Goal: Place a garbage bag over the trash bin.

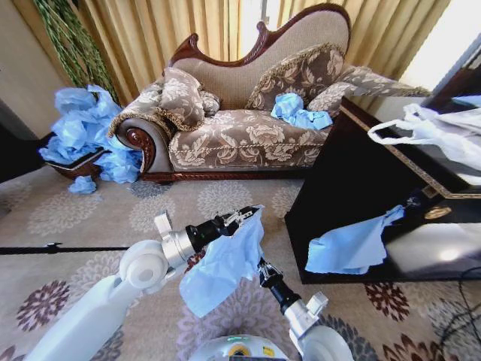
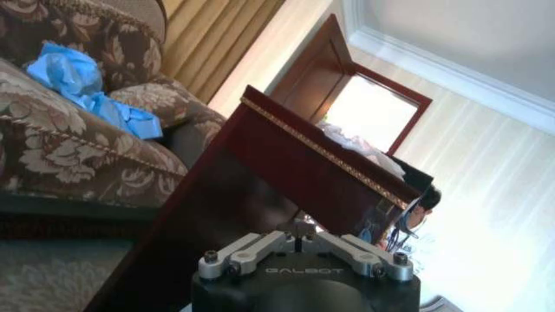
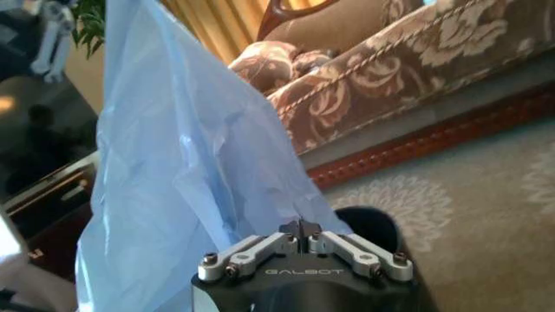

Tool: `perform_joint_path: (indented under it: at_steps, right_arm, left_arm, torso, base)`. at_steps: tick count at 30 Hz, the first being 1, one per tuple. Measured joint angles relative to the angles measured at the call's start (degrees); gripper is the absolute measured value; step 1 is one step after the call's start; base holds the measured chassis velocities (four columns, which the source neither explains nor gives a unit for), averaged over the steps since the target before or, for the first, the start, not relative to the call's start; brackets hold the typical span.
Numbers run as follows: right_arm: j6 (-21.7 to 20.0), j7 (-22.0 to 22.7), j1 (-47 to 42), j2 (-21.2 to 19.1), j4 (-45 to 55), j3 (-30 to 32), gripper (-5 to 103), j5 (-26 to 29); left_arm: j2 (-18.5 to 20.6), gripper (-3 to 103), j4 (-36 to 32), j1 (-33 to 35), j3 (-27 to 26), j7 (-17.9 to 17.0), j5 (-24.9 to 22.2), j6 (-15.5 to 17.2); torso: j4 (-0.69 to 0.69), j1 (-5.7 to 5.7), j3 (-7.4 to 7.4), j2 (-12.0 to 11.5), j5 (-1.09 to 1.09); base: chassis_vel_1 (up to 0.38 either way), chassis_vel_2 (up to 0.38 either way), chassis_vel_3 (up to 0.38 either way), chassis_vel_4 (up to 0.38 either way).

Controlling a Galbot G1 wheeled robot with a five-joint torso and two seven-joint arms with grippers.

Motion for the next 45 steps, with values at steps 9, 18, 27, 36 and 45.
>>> perform_joint_path:
  at_steps: [9, 18, 27, 36, 45]
  right_arm:
    - [1.0, -0.3, -0.1, -0.5, -0.2, 5.3, 0, 0.3]
    - [4.1, -2.0, 1.3, -0.9, -3.6, 8.5, 0, -1.9]
    - [3.7, -6.8, -1.3, -0.6, -1.4, 4.4, 0, -2.9]
    - [2.4, -6.8, -1.5, -0.8, 1.6, 1.0, 0, -3.4]
    - [1.5, -6.2, 1.1, -0.4, 1.4, 0.8, 0, -2.1]
  left_arm:
    - [1.1, 0, -2.1, 2.1, -1.0, 0.0, 0.1, 0.0]
    - [5.3, 0, -3.6, 4.8, -2.7, 1.3, -0.7, -0.7]
    - [5.0, 0, 4.5, -2.3, 0.1, 5.9, -1.5, -3.6]
    - [4.2, 0, 9.6, -4.6, 0.2, 9.7, -1.6, -4.0]
    - [4.9, 0, 4.9, -2.0, -0.7, 11.0, -1.6, -4.5]
  torso:
    - [0.00, 0.00, 0.00, 0.0, 0.00]
    - [0.01, 0.00, 0.00, 0.0, 0.01]
    - [-0.02, 0.00, 0.00, 0.0, -0.01]
    - [0.00, 0.00, 0.00, 0.0, 0.00]
    - [0.00, 0.00, 0.00, 0.0, 0.00]
  base:
    - [0.000, 0.000, 0.000, 0.000]
    - [0.000, 0.000, 0.000, 0.000]
    - [0.000, 0.000, 0.000, 0.000]
    - [0.000, 0.000, 0.000, 0.000]
    - [0.000, 0.000, 0.000, 0.000]
